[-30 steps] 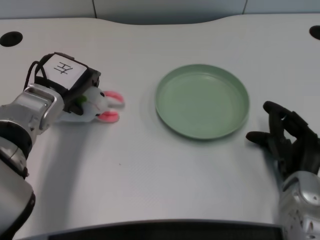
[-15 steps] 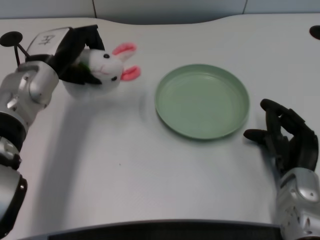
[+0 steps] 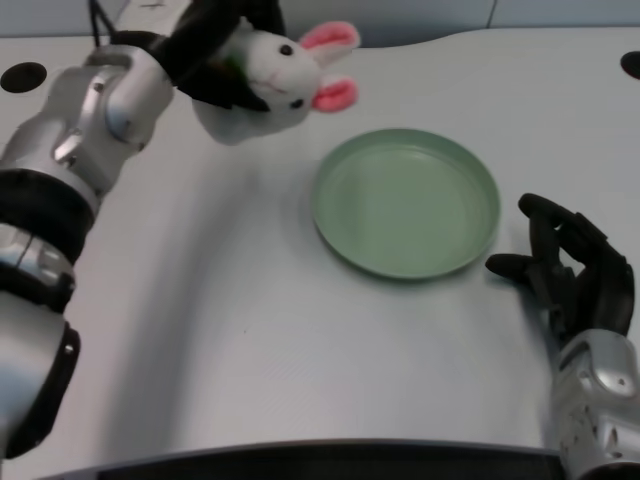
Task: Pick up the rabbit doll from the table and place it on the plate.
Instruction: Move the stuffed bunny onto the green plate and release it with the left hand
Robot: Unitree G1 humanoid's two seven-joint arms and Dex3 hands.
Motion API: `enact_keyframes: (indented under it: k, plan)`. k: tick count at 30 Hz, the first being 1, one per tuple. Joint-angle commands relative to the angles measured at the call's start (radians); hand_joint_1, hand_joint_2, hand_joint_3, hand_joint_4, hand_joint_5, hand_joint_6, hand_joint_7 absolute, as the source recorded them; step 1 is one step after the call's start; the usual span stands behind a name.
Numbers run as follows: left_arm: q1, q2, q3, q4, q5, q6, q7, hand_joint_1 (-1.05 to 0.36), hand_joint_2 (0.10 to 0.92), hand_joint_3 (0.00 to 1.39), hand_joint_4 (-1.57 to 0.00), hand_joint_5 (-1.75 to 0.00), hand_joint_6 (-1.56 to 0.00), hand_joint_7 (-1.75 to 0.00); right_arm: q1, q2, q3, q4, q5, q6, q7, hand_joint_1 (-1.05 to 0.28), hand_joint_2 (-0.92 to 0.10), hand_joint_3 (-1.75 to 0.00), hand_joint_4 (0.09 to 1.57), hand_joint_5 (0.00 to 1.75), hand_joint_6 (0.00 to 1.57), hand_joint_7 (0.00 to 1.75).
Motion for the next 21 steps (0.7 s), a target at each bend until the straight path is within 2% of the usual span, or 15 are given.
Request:
enact_keyframes:
  k: [1, 4, 7, 9, 10, 12, 13, 16, 18, 21]
  plan:
    - [-0.044, -0.049, -0.027, 0.015, 0.018, 0.016, -0.031, -0.10, 0.869, 0.04, -0.68, -1.73, -0.61, -1.52, -0.002, 0.003, 0.004, 0.011, -0.004, -0.017, 0.005, -0.31, -0.92, -0.27, 0.75, 1.12, 0.78, 0.44]
    - [-0.061, -0.087, -0.059, 0.046, 0.050, 0.003, -0.019, -0.11, 0.871, 0.02, -0.68, -1.74, -0.65, -1.53, -0.004, 0.006, 0.004, 0.009, -0.003, -0.007, -0.002, -0.32, -0.92, -0.26, 0.76, 1.11, 0.78, 0.44]
    - [-0.079, -0.136, -0.092, 0.083, 0.083, 0.005, 0.013, -0.10, 0.880, 0.02, -0.71, -1.75, -0.67, -1.51, 0.001, 0.011, 0.008, 0.003, -0.003, -0.011, -0.001, -0.32, -0.92, -0.26, 0.77, 1.10, 0.78, 0.44]
    - [-0.090, -0.170, -0.103, 0.112, 0.090, 0.000, 0.026, -0.09, 0.899, 0.02, -0.68, -1.66, -0.67, -1.39, 0.006, 0.014, 0.013, -0.008, -0.008, -0.007, -0.005, -0.33, -0.92, -0.25, 0.77, 1.08, 0.78, 0.44]
    - [-0.095, -0.185, -0.107, 0.125, 0.092, 0.002, 0.028, -0.10, 0.910, 0.03, -0.68, -1.63, -0.66, -1.35, 0.009, 0.018, 0.013, -0.015, -0.006, -0.004, -0.004, -0.33, -0.92, -0.25, 0.78, 1.08, 0.79, 0.44]
    - [-0.107, -0.214, -0.117, 0.154, 0.100, 0.005, 0.034, -0.10, 0.918, 0.07, -0.72, -1.71, -0.61, -1.60, 0.013, 0.025, 0.013, -0.028, -0.002, 0.003, -0.007, -0.32, -0.92, -0.25, 0.78, 1.08, 0.79, 0.44]
    - [-0.114, -0.226, -0.130, 0.168, 0.112, 0.009, 0.042, -0.10, 0.919, 0.07, -0.74, -1.73, -0.60, -1.67, 0.015, 0.027, 0.014, -0.031, -0.003, 0.005, -0.008, -0.32, -0.92, -0.25, 0.78, 1.08, 0.80, 0.44]
    - [-0.130, -0.251, -0.149, 0.199, 0.127, 0.016, 0.048, -0.13, 0.906, 0.06, -0.72, -1.74, -0.60, -1.58, 0.019, 0.032, 0.015, -0.039, -0.005, 0.007, -0.009, -0.31, -0.92, -0.26, 0.77, 1.07, 0.78, 0.44]
    - [-0.139, -0.271, -0.154, 0.218, 0.128, 0.025, 0.039, -0.13, 0.912, 0.06, -0.73, -1.75, -0.59, -1.64, 0.022, 0.035, 0.014, -0.041, -0.002, 0.003, -0.003, -0.32, -0.92, -0.26, 0.77, 1.08, 0.79, 0.44]
    - [-0.142, -0.298, -0.172, 0.240, 0.137, 0.032, 0.050, -0.13, 0.900, 0.06, -0.76, -1.75, -0.60, -1.73, 0.026, 0.040, 0.015, -0.048, 0.000, 0.007, -0.004, -0.31, -0.92, -0.26, 0.77, 1.08, 0.79, 0.45]
